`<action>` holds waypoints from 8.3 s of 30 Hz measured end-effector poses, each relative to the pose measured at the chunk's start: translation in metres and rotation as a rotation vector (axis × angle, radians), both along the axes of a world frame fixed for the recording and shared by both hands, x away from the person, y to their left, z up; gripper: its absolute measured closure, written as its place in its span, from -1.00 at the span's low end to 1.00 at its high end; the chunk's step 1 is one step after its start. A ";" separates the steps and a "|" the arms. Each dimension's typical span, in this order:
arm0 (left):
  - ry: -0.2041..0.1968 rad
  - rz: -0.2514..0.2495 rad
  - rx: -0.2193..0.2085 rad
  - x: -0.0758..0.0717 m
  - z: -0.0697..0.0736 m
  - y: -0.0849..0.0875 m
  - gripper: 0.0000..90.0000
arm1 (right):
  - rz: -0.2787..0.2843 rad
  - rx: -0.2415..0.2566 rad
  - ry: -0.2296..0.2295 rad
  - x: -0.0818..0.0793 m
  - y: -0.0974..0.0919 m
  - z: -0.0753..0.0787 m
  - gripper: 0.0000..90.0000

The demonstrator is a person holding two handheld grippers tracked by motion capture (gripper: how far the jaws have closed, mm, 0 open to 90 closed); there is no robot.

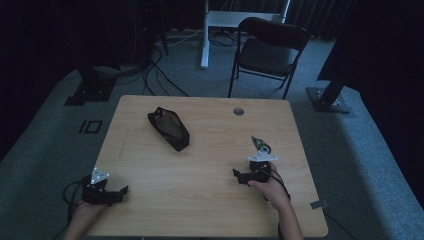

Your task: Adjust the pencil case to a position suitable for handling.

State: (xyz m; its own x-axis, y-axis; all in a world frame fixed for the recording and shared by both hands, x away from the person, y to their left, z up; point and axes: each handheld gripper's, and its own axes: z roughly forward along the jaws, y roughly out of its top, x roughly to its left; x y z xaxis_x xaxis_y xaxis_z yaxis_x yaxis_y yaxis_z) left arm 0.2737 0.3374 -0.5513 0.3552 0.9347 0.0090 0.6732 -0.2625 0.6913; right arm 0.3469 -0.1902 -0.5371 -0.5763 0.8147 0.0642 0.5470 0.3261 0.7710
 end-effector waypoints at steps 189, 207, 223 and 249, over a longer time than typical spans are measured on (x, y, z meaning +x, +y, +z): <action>0.001 -0.001 0.001 0.000 0.000 0.000 -1.00 | -0.047 0.068 -0.061 0.009 0.047 0.011 0.62; 0.001 0.000 0.002 0.000 0.000 0.000 -1.00 | -0.103 0.061 -0.061 -0.016 0.009 0.010 0.62; 0.001 0.000 0.002 0.000 0.000 0.000 -1.00 | -0.153 0.051 -0.068 -0.050 -0.020 0.010 0.62; 0.001 0.001 0.002 0.000 0.000 0.000 -1.00 | -0.162 0.026 -0.070 -0.098 -0.039 0.011 0.62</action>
